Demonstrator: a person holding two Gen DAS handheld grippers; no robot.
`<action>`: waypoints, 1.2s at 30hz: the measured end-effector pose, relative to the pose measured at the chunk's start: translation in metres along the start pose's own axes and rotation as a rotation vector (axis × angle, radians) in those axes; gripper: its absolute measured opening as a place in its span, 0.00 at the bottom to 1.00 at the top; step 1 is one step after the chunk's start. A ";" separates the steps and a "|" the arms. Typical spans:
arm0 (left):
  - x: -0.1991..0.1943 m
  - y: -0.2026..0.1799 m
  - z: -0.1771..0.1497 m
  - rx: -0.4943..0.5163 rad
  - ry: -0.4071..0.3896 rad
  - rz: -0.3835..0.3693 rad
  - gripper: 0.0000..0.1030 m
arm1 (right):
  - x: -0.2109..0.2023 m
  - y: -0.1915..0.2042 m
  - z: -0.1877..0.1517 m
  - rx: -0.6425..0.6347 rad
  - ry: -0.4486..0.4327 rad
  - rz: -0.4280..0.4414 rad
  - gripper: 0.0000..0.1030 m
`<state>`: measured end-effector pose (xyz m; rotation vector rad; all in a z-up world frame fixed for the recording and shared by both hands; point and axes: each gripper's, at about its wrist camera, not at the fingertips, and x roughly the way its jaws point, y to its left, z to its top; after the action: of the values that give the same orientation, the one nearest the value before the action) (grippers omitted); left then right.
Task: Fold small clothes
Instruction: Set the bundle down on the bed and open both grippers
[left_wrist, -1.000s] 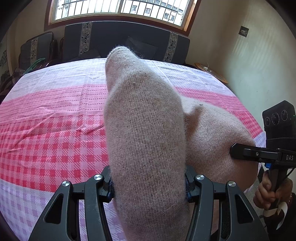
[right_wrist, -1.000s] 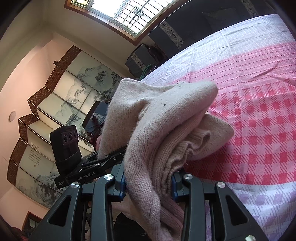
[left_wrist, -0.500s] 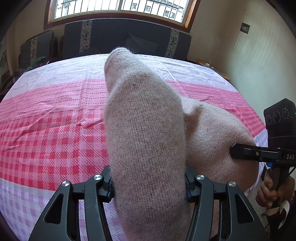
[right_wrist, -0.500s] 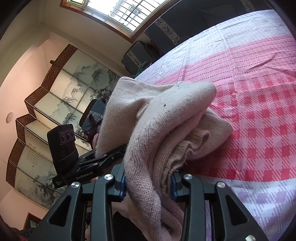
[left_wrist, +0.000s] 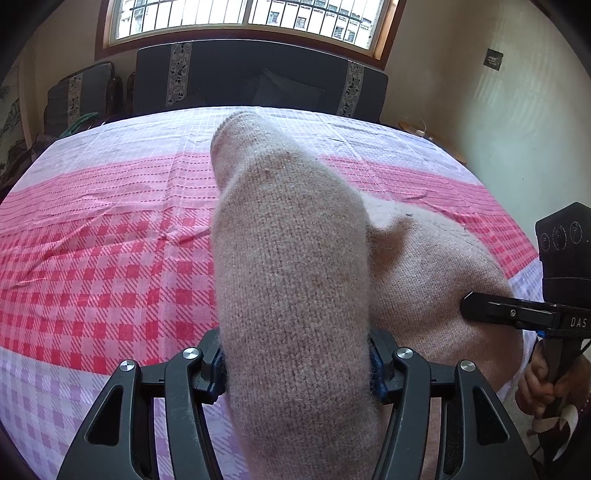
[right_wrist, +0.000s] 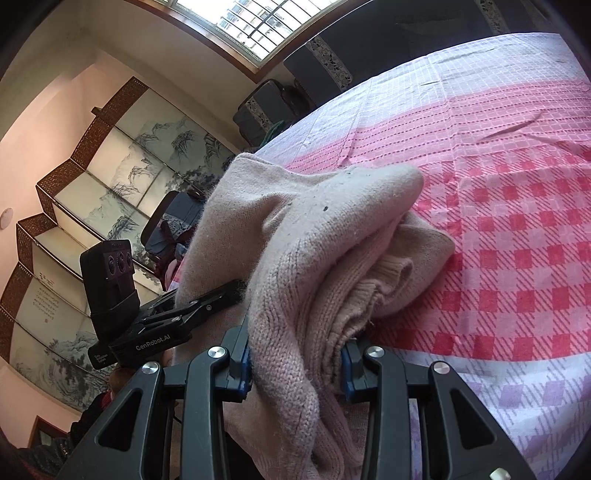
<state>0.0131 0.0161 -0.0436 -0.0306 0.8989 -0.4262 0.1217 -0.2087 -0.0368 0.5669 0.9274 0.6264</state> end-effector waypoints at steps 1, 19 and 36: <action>0.001 0.002 -0.002 -0.007 -0.003 0.001 0.60 | 0.001 0.000 -0.002 -0.006 -0.001 -0.011 0.33; -0.007 0.013 -0.031 -0.024 -0.090 0.016 0.67 | 0.017 0.009 -0.016 -0.114 -0.029 -0.144 0.34; -0.064 -0.013 -0.053 0.009 -0.317 0.366 0.87 | -0.001 0.040 -0.043 -0.260 -0.201 -0.339 0.58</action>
<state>-0.0663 0.0359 -0.0265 0.0728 0.5730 -0.0789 0.0739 -0.1743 -0.0294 0.2266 0.7163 0.3679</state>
